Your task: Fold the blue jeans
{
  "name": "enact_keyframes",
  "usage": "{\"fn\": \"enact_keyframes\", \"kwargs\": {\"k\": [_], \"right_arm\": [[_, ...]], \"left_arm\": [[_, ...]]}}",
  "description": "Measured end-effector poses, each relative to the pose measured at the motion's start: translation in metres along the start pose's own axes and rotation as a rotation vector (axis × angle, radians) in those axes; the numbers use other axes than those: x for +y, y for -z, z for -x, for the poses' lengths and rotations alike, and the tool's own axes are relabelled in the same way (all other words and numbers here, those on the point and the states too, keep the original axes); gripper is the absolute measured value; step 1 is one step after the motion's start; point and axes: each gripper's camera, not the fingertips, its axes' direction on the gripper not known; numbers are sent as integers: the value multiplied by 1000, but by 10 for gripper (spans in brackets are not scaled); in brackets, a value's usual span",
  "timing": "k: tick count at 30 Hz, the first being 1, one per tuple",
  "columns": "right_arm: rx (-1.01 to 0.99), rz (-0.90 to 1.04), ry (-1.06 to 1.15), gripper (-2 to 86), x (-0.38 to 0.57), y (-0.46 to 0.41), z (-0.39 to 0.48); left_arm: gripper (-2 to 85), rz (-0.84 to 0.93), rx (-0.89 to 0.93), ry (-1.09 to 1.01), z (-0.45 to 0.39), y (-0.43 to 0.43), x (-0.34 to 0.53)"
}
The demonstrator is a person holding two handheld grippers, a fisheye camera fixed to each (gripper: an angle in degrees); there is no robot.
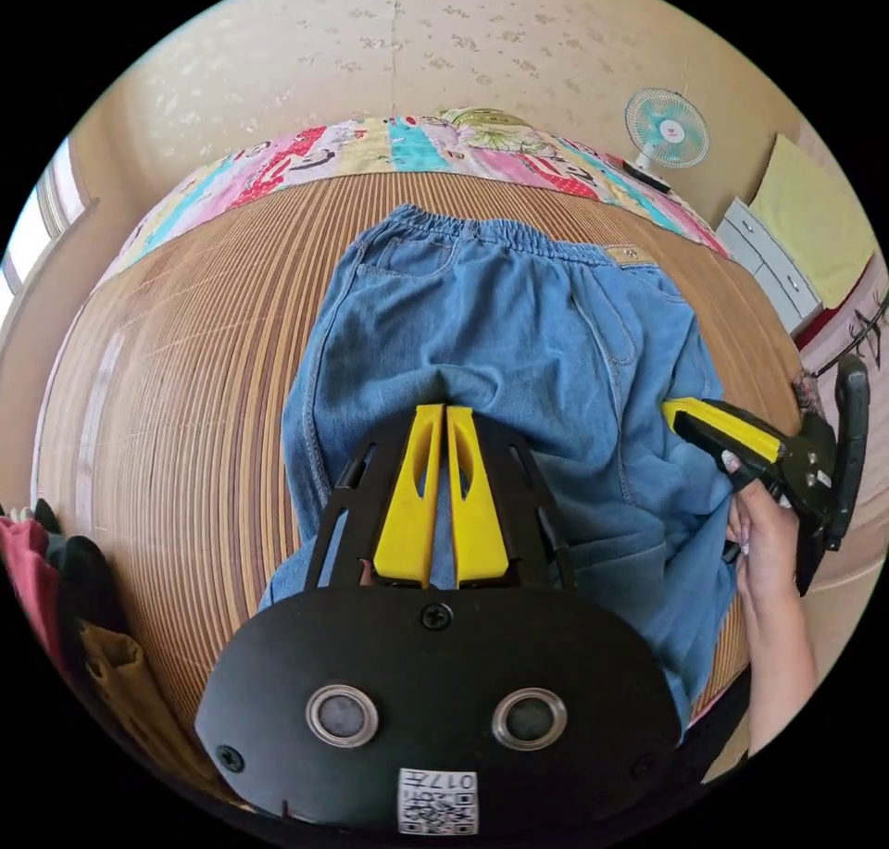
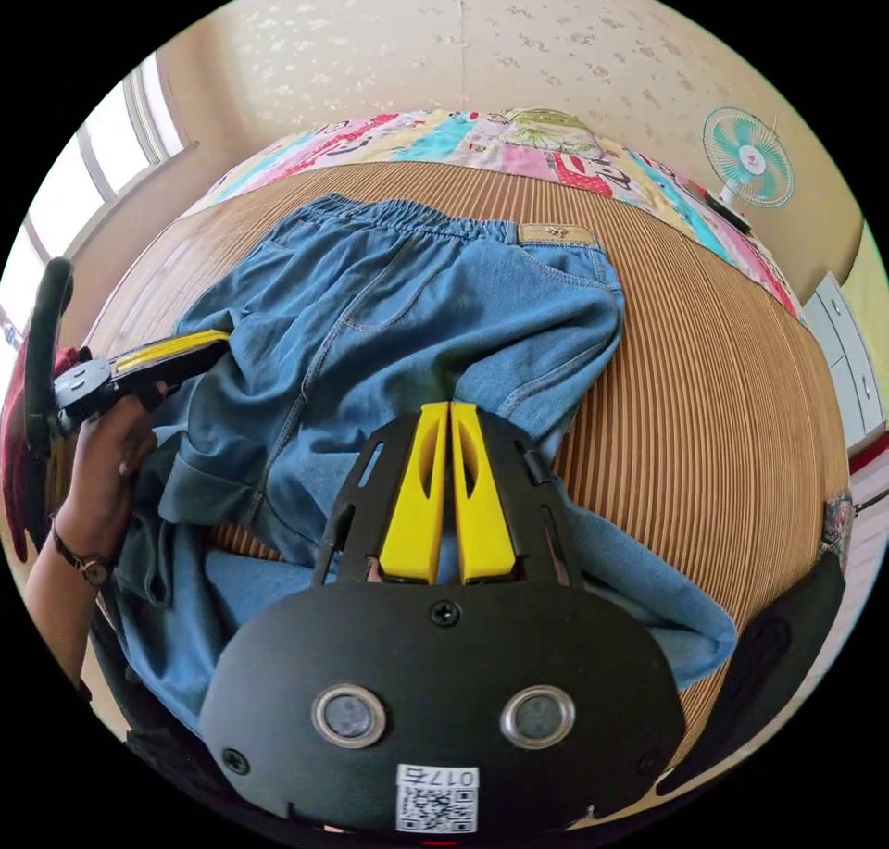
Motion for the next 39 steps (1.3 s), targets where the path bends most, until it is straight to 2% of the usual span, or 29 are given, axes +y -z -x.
{"fn": "enact_keyframes", "kwargs": {"k": [3,8,11,13,14,17,19,21,23,24,25,26,28,30,31,35,37,39], "right_arm": [[59,-10,11,3,-20,-12,10],[138,-16,46,3,-31,-21,29],[110,-19,33,3,-32,-21,27],[81,-20,24,3,-34,-21,25],[74,-21,21,3,-34,-21,24],[74,-14,24,3,-37,-21,25],[197,22,122,3,-40,-23,45],[355,112,327,3,-37,-23,72],[421,128,403,4,-25,-7,90],[369,61,414,4,-7,19,97],[237,-13,404,5,18,50,98],[160,-36,387,5,31,65,95],[-151,-80,273,8,89,111,73],[-360,-108,231,14,139,132,53],[-401,-110,209,20,170,142,46],[-250,-53,193,66,235,157,50],[-162,-135,203,89,254,167,58],[-120,-122,225,89,250,163,62]], "left_arm": [[-9,-6,96,42,27,3,-14],[-2,-39,482,124,85,41,21],[36,-193,767,-94,79,109,81],[50,-185,977,-300,54,149,138],[50,-159,1003,-330,46,154,152],[57,8,961,-325,10,155,211],[87,100,949,-214,1,149,245],[99,103,919,-170,2,155,265],[100,77,803,-173,4,169,281],[102,59,709,-188,6,180,289],[103,46,640,-210,10,189,296],[106,46,620,-218,13,192,299],[112,83,640,-212,32,198,306],[112,83,704,-181,49,205,312],[112,70,727,-163,58,212,317],[112,46,788,-134,70,234,334],[112,41,821,-147,64,250,344],[112,43,800,-174,56,261,352]]}}
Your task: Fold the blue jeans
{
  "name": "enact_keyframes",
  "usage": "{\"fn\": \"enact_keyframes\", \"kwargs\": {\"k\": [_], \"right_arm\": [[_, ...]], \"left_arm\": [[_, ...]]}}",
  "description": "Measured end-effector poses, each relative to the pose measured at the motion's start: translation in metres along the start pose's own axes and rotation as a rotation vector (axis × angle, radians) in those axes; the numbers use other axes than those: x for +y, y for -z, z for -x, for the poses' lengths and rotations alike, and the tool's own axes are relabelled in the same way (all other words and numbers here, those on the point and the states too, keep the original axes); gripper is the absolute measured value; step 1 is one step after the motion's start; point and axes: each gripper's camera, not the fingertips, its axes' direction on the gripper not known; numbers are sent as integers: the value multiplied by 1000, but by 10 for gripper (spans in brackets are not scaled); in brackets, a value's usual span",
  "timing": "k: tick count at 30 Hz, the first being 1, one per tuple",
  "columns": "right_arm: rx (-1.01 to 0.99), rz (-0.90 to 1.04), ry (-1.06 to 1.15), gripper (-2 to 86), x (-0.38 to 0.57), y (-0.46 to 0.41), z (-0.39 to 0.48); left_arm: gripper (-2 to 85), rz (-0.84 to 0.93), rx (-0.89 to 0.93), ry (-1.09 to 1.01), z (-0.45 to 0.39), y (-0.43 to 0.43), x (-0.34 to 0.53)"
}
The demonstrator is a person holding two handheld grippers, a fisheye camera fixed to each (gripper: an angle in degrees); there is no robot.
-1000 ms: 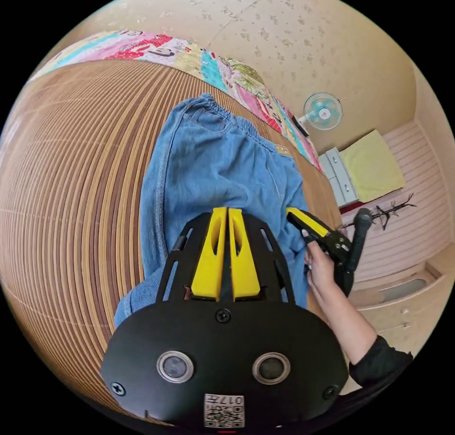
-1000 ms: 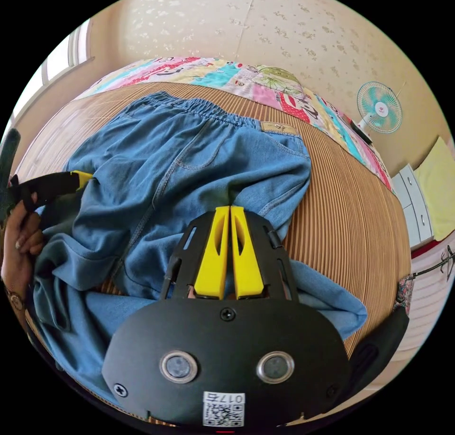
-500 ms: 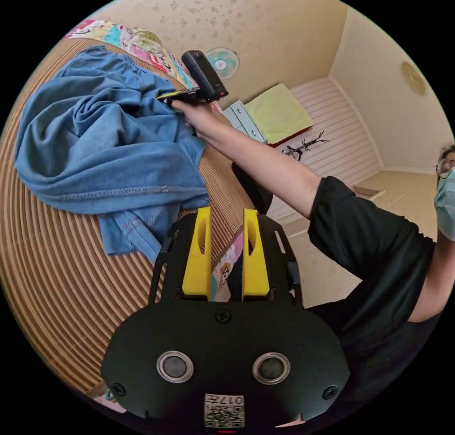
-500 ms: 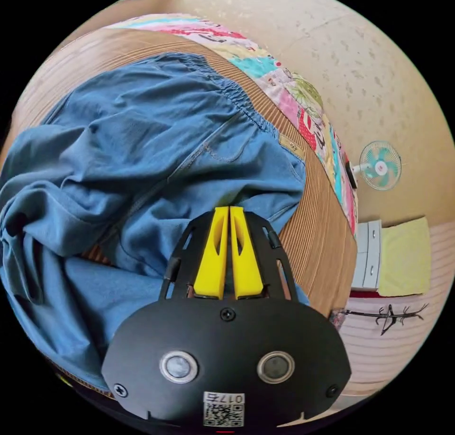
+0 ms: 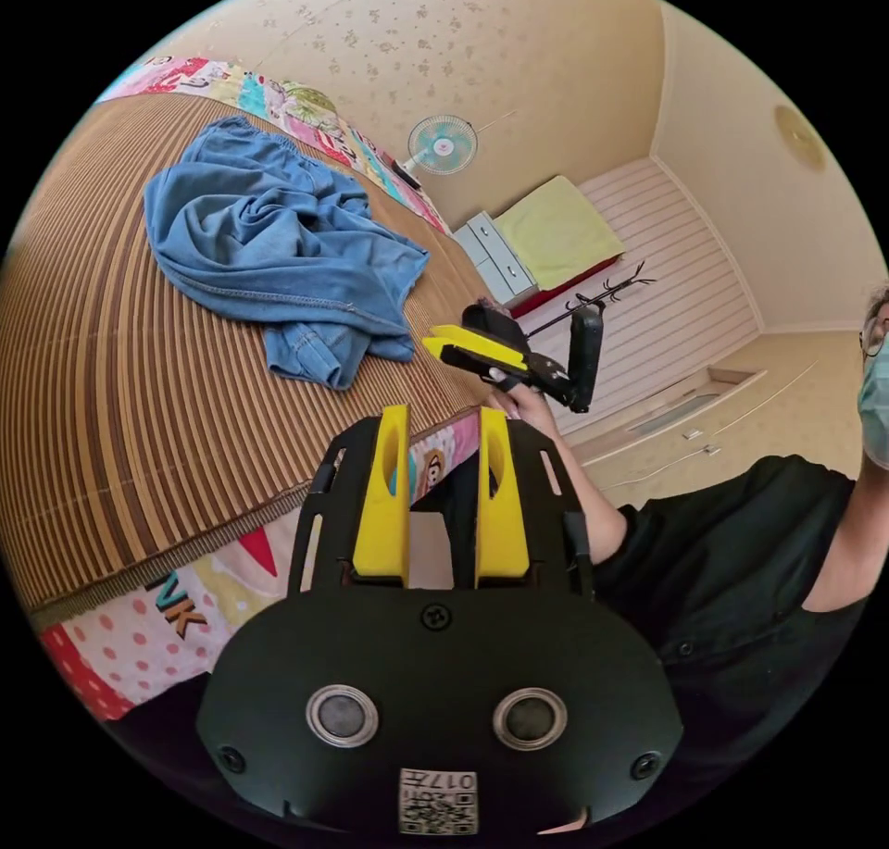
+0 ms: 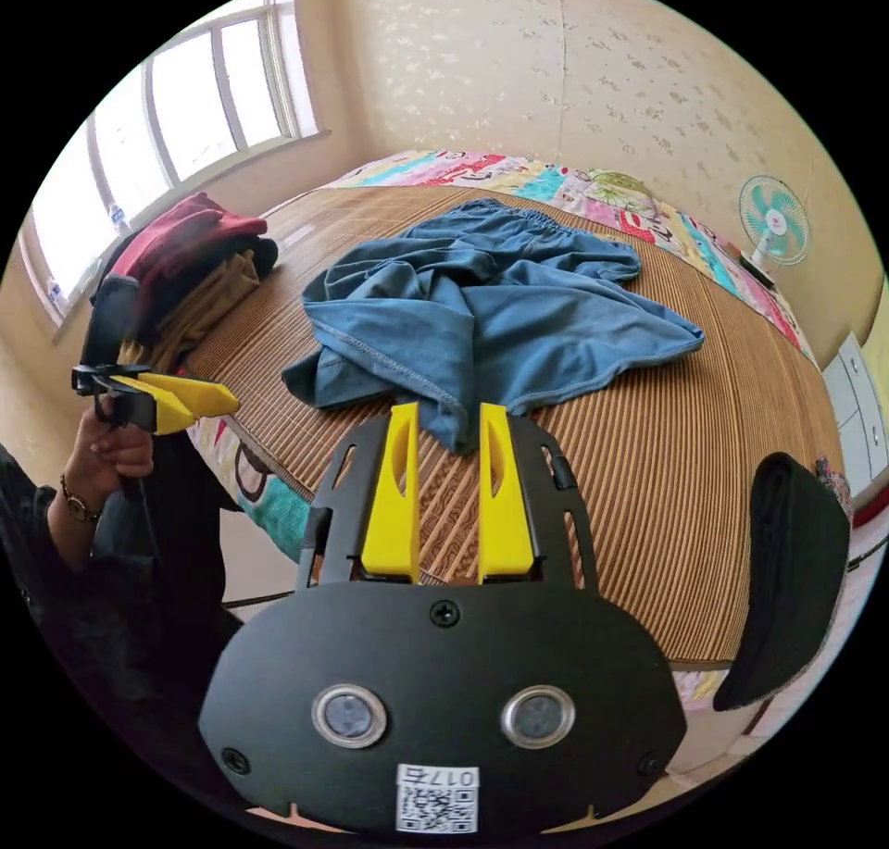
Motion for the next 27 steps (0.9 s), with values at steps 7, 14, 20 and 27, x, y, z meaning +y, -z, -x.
{"fn": "enact_keyframes", "kwargs": {"k": [7,14,20,27], "right_arm": [[-187,118,-155,30,-36,-1,-56],[-709,-318,-19,23,-34,145,-66],[-958,-22,42,35,-1,85,-49],[-692,-52,-274,81,93,77,-110]], "left_arm": [[112,-26,-35,23,-27,29,39],[122,-209,54,64,-26,93,67],[136,-215,20,148,-1,106,57],[145,-120,-176,264,14,76,59]]}}
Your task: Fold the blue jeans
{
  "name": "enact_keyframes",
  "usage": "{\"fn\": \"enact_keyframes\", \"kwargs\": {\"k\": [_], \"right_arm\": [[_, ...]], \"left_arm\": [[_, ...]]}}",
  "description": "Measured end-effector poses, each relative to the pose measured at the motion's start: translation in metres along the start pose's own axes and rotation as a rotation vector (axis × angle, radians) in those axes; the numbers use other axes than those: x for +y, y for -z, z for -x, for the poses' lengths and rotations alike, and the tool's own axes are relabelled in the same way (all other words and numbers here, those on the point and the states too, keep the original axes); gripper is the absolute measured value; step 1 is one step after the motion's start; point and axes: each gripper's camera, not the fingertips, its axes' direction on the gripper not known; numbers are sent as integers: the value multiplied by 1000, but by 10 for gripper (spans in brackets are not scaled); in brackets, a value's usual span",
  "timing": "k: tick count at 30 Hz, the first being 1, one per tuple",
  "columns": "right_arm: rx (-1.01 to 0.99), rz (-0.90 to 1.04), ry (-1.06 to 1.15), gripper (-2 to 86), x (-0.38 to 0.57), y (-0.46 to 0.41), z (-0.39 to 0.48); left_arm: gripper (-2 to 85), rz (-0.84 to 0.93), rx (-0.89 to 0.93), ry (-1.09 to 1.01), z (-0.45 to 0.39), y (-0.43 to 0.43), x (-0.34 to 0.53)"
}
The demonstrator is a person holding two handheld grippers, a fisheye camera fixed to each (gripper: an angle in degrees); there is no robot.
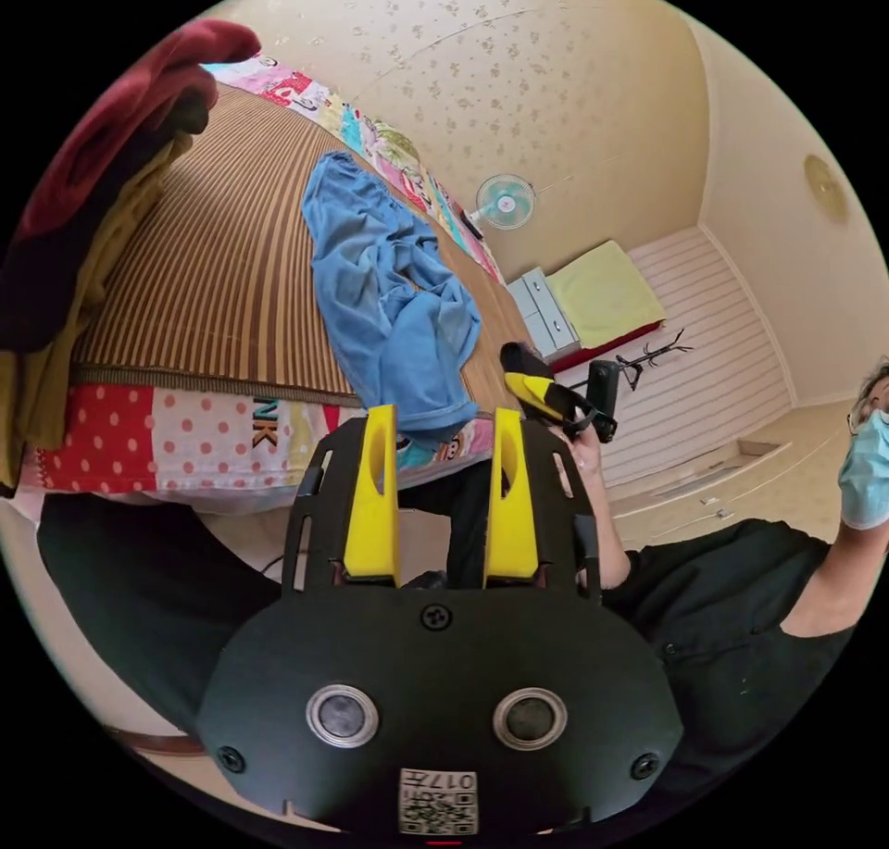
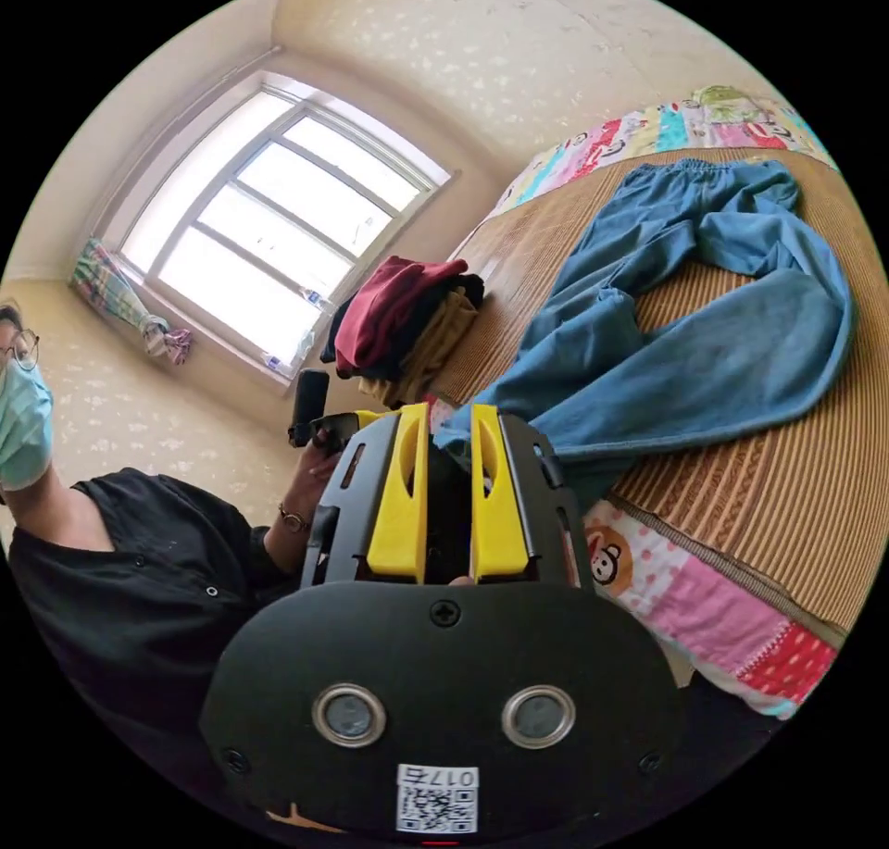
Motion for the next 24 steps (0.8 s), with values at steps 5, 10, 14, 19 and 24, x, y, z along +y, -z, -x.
{"fn": "enact_keyframes", "kwargs": {"k": [5,10,14,19,24], "right_arm": [[-49,-3,-268,102,7,7,-50],[-543,8,-498,118,22,-29,-97],[-548,0,-526,115,25,-32,-103],[-366,-34,-529,103,22,-18,-92],[-131,-39,-430,108,13,-14,-64]], "left_arm": [[145,19,57,94,14,-52,-7],[140,-45,92,81,-15,-78,-11],[140,-105,7,53,-40,-73,-3],[138,-197,-132,23,-63,-58,12],[138,-137,-319,-122,-90,-77,12]]}}
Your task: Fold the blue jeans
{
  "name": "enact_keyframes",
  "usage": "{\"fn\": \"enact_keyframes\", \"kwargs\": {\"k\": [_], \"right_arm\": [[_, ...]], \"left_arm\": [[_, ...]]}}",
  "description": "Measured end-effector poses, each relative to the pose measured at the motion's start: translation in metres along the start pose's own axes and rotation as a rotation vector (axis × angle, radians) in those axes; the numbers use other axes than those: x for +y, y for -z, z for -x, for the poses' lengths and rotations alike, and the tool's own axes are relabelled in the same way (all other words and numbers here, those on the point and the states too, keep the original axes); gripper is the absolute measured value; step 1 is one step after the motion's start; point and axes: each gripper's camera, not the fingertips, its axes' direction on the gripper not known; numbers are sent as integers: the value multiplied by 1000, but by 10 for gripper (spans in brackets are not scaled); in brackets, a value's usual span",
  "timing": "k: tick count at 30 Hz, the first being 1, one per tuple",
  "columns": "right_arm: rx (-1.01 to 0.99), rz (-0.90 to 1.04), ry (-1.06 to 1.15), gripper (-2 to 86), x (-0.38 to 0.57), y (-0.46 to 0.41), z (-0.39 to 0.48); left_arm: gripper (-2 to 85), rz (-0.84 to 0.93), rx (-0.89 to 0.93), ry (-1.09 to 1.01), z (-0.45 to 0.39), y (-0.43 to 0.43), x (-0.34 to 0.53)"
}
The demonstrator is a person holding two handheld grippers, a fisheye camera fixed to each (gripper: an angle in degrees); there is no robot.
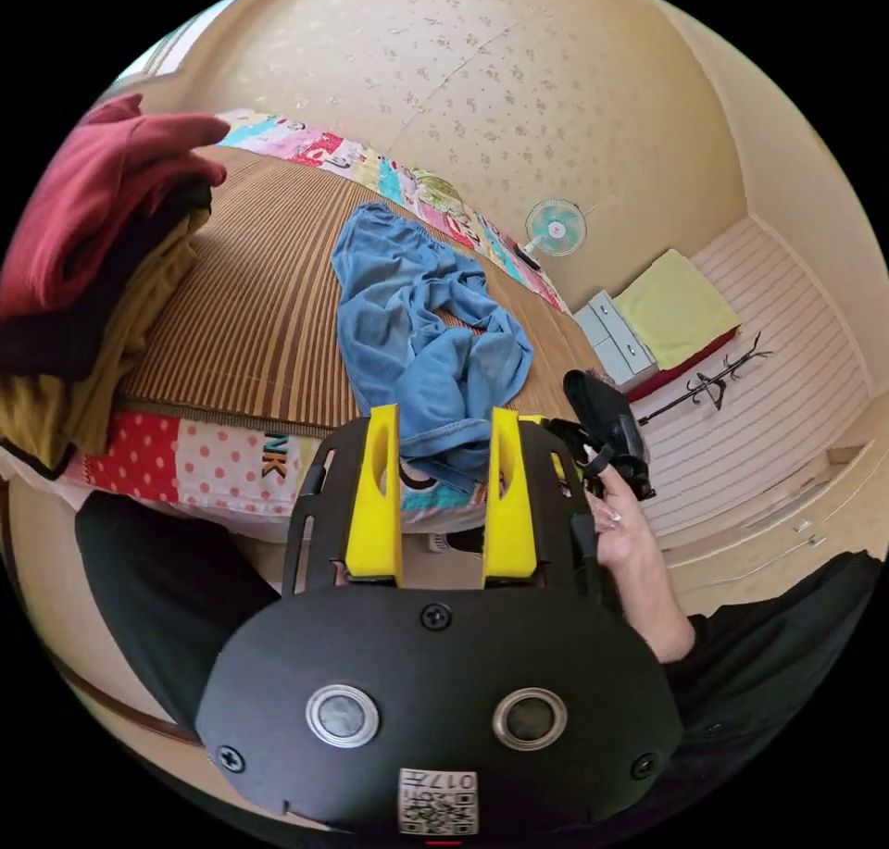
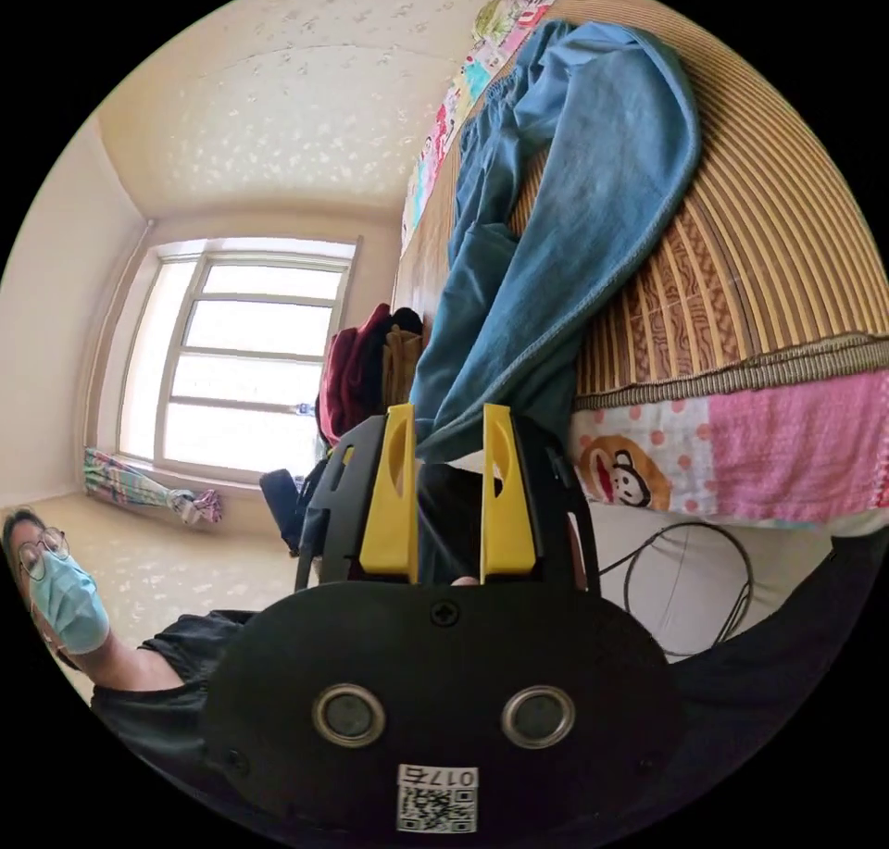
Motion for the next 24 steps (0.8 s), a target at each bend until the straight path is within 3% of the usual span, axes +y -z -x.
{"fn": "enact_keyframes", "kwargs": {"k": [4,11,15,17,20,24], "right_arm": [[93,-29,-18,110,5,-13,8],[-75,-29,25,37,8,-29,12],[-144,-110,147,20,5,17,25],[-118,-176,194,18,7,48,33],[54,-290,262,19,18,101,48],[542,-289,207,32,27,126,48]], "left_arm": [[147,65,0,11,-5,-31,9],[55,57,-51,-133,-26,-42,8],[39,-73,123,-249,-21,10,2],[38,-139,58,-293,-21,41,3],[37,-232,-17,-339,-16,85,10],[44,-193,-136,-211,17,100,14]]}}
